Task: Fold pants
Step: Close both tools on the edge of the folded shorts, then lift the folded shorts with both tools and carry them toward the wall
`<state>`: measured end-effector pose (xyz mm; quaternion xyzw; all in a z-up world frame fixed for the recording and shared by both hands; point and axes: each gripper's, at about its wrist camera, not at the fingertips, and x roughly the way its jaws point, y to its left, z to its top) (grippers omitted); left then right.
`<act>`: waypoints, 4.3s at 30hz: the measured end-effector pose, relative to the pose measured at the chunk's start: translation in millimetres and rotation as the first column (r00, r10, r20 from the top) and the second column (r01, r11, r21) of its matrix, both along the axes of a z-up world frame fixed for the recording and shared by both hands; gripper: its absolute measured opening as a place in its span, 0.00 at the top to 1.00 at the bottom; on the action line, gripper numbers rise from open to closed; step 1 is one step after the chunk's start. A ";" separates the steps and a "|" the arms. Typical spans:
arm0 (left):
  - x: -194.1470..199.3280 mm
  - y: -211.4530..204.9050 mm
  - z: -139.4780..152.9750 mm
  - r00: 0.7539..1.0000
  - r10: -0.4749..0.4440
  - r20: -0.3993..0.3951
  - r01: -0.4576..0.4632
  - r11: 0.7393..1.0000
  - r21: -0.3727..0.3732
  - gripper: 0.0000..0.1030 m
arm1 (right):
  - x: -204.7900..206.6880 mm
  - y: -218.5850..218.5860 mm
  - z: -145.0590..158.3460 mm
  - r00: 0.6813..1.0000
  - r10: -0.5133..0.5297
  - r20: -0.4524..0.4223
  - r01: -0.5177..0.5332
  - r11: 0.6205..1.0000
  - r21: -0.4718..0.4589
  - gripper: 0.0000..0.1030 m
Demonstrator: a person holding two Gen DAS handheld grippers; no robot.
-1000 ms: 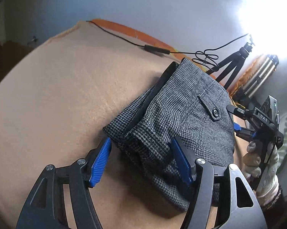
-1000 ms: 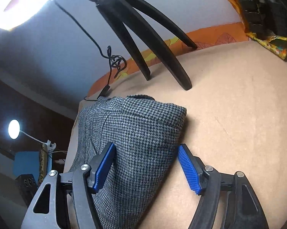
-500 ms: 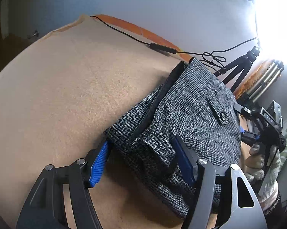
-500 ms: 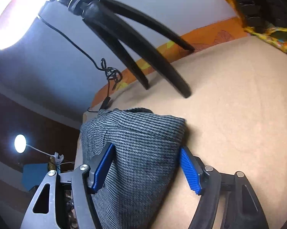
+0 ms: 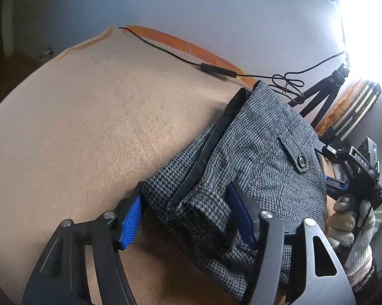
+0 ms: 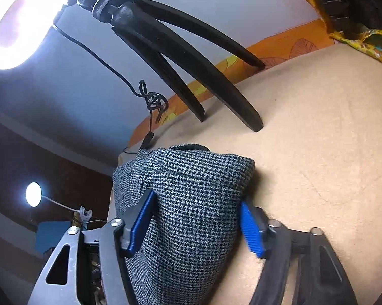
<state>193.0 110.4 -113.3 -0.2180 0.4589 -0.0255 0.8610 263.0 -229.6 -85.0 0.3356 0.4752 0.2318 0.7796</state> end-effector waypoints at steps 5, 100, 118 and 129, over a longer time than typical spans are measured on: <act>2.3 -5.1 1.7 1.000 0.006 0.017 -0.006 1.000 0.017 0.57 | -2.2 3.2 5.8 1.000 -0.001 0.009 0.001 1.000 -0.014 0.62; -42.2 -354.2 148.5 0.795 -0.467 0.386 0.456 0.881 0.125 0.83 | -123.5 -229.2 228.8 0.902 0.028 0.430 0.225 0.820 -0.526 0.79; 19.2 -440.1 153.5 0.756 -0.479 0.447 0.448 0.876 0.180 0.83 | -28.7 -317.4 228.4 0.896 0.005 0.444 0.250 0.821 -0.514 0.79; 39.6 -452.8 129.1 0.768 -0.483 0.420 0.414 0.875 0.250 0.83 | 14.7 -343.7 197.9 0.903 0.008 0.430 0.223 0.846 -0.485 0.79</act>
